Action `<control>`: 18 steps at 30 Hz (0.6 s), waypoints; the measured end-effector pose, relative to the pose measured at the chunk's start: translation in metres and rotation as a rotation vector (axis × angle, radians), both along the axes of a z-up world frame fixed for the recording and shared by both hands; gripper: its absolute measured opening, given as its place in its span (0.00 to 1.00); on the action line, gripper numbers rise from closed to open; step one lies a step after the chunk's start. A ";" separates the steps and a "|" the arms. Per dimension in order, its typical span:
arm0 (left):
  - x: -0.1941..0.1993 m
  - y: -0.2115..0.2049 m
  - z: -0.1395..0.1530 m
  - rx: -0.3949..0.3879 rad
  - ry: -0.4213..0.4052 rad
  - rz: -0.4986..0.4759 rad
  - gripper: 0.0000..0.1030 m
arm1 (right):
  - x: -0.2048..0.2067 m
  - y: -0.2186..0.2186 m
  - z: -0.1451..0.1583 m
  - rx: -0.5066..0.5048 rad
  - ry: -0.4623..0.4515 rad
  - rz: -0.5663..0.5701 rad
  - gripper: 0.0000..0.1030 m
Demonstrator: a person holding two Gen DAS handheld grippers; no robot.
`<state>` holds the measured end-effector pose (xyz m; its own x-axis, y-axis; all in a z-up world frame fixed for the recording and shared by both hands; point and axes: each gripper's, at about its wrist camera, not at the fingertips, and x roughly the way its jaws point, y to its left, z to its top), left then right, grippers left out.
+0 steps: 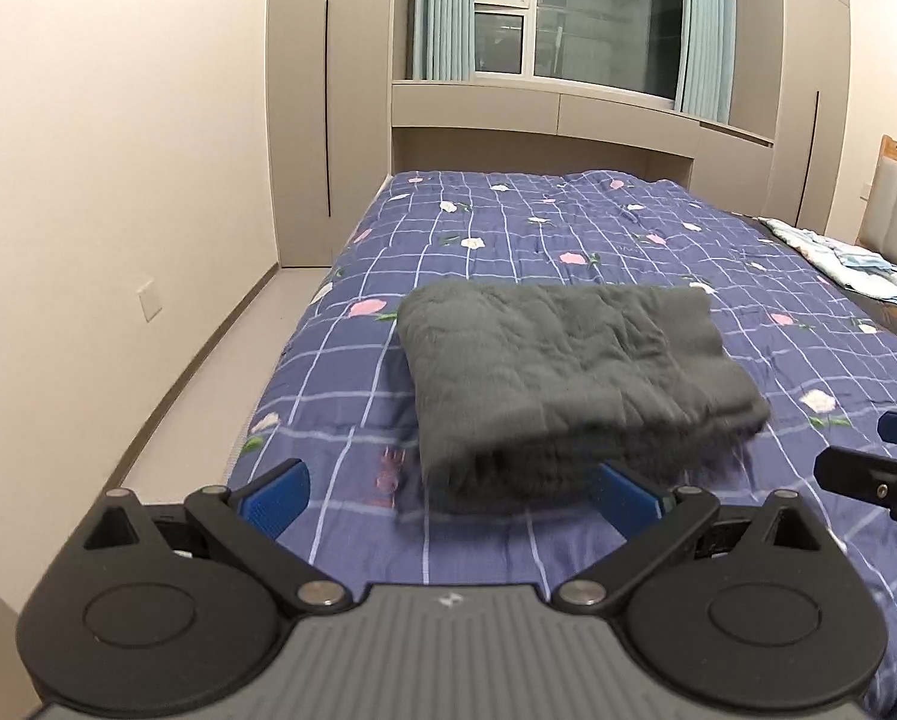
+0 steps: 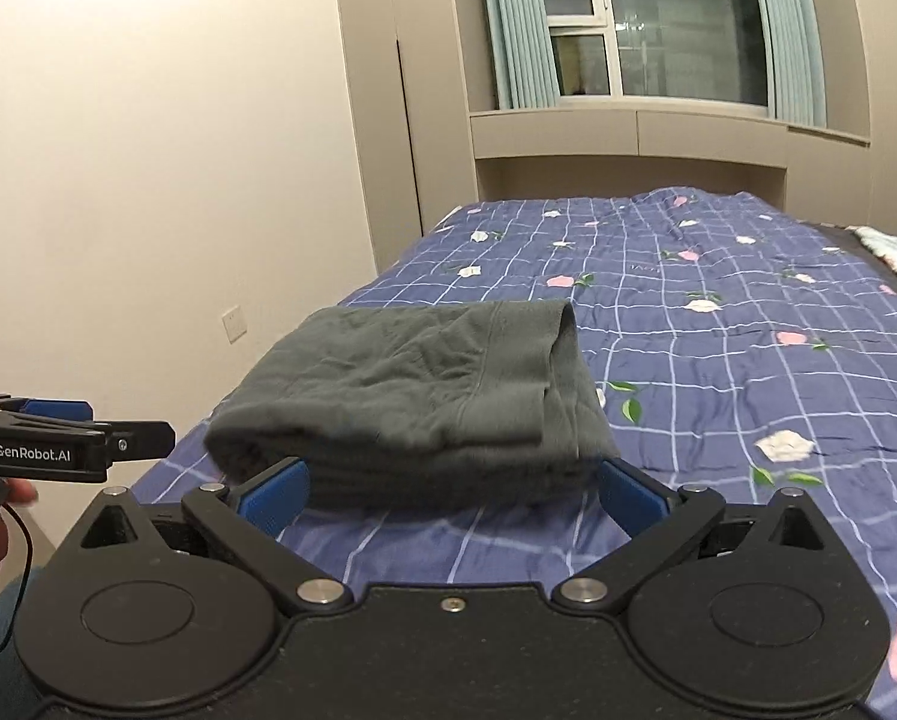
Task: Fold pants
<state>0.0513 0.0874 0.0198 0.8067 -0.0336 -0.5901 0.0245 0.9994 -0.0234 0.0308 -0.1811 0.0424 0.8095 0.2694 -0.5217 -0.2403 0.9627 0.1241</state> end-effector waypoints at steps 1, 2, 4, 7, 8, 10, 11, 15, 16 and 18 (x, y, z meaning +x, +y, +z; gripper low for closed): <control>-0.006 0.001 0.000 -0.005 -0.004 -0.002 1.00 | -0.007 0.001 0.000 -0.006 -0.005 0.001 0.99; -0.011 0.001 0.000 -0.007 -0.007 -0.001 1.00 | -0.014 0.003 0.001 -0.011 -0.011 0.001 0.99; -0.019 0.001 0.000 -0.008 -0.013 0.001 1.00 | -0.025 0.003 0.001 -0.019 -0.020 -0.001 0.99; -0.026 0.002 0.000 -0.006 -0.019 0.000 1.00 | -0.036 0.004 0.002 -0.007 -0.027 0.011 0.99; -0.028 0.003 0.001 -0.007 -0.019 -0.001 1.00 | -0.038 0.003 0.003 -0.006 -0.029 0.011 0.99; -0.029 0.002 0.000 -0.006 -0.018 -0.004 1.00 | -0.039 0.003 0.003 -0.003 -0.029 0.011 0.99; -0.030 0.001 0.001 -0.005 -0.021 -0.006 1.00 | -0.038 0.003 0.003 -0.001 -0.029 0.010 0.99; -0.030 0.000 0.000 0.003 -0.022 -0.006 1.00 | -0.038 0.002 0.004 0.000 -0.032 0.011 0.99; -0.030 0.000 0.000 0.003 -0.022 -0.006 1.00 | -0.039 0.003 0.004 0.000 -0.033 0.012 0.99; -0.029 -0.001 -0.001 0.005 -0.019 -0.009 1.00 | -0.038 0.002 0.004 0.001 -0.031 0.011 0.99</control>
